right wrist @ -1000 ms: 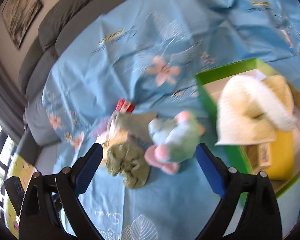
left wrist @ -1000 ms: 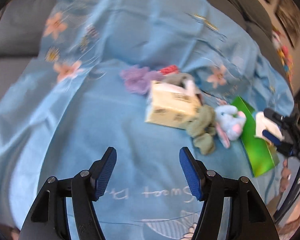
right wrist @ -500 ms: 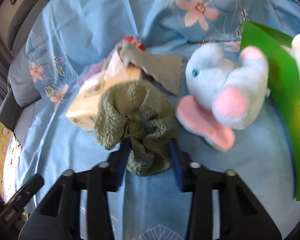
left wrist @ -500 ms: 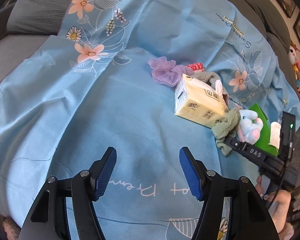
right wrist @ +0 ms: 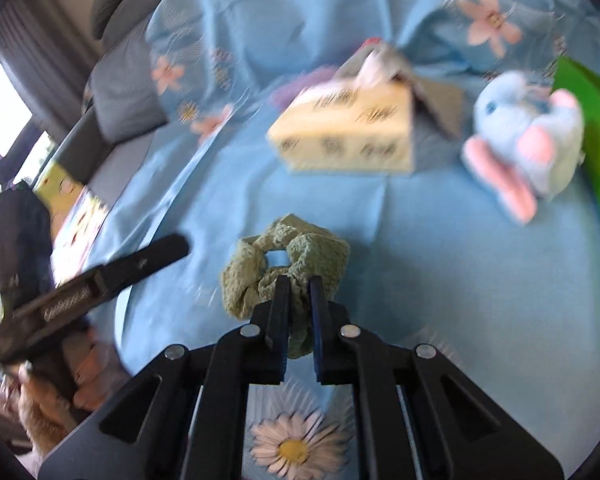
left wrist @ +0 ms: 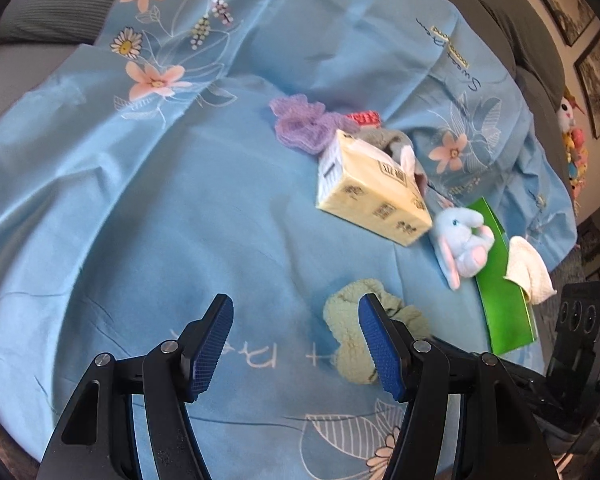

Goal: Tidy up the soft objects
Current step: 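Move the right gripper back to the green scrunchie on the sheet, then grasp the green scrunchie with the right gripper and lift it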

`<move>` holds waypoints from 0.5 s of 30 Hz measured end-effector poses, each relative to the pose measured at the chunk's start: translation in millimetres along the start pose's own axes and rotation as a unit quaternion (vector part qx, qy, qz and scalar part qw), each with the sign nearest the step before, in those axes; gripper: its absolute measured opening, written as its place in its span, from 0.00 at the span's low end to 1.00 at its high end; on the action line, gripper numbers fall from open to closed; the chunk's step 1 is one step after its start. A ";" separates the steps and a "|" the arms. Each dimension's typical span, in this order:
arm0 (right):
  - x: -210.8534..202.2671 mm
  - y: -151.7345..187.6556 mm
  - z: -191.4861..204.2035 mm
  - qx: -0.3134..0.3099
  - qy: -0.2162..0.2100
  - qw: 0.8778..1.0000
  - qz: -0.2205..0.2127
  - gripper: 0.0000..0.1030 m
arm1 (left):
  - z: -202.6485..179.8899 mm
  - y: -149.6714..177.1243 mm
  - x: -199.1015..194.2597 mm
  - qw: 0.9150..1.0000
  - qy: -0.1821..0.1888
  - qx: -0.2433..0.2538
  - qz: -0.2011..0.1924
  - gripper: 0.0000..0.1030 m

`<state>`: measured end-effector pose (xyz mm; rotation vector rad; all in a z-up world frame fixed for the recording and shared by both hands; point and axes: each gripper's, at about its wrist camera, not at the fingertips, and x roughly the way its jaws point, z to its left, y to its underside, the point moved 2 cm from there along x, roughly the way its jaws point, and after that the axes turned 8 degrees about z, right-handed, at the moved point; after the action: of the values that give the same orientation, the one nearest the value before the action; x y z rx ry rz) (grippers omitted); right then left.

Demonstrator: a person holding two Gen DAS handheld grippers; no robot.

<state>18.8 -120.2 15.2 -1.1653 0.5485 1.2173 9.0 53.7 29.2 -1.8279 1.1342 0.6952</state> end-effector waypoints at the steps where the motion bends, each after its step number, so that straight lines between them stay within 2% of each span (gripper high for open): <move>1: 1.8 2.1 0.2 0.000 0.012 1.000 0.004 0.13 | -2.5 2.5 2.7 1.000 0.004 0.004 0.007 0.63; 4: 0.2 4.5 -4.6 0.019 0.024 1.000 -0.002 0.28 | -10.0 8.9 10.0 1.000 0.007 0.013 0.021 0.63; 6: -4.9 2.9 -11.8 0.036 0.019 0.999 -0.014 0.50 | -17.5 14.0 15.0 0.999 0.008 0.026 0.030 0.63; 9: -10.7 -0.4 -17.4 0.046 0.018 0.998 -0.027 0.52 | -27.4 20.5 20.5 0.998 0.004 0.045 0.031 0.63; 11: -8.2 -2.8 -19.8 0.059 -0.008 0.998 -0.024 0.54 | -32.5 24.0 25.4 0.998 0.001 0.054 0.034 0.63; 13: 0.2 -5.1 -22.7 0.079 -0.042 0.996 -0.009 0.56 | -38.1 27.9 31.6 0.997 -0.002 0.065 0.039 0.54; 15: 10.5 -4.9 -24.5 0.095 -0.059 0.994 0.009 0.56 | -42.5 31.3 37.8 0.996 -0.007 0.073 0.048 0.41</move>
<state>32.5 -137.4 -0.7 -0.9249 0.5728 1.2127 -2.0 -6.7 8.0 -1.6524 1.2367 0.6600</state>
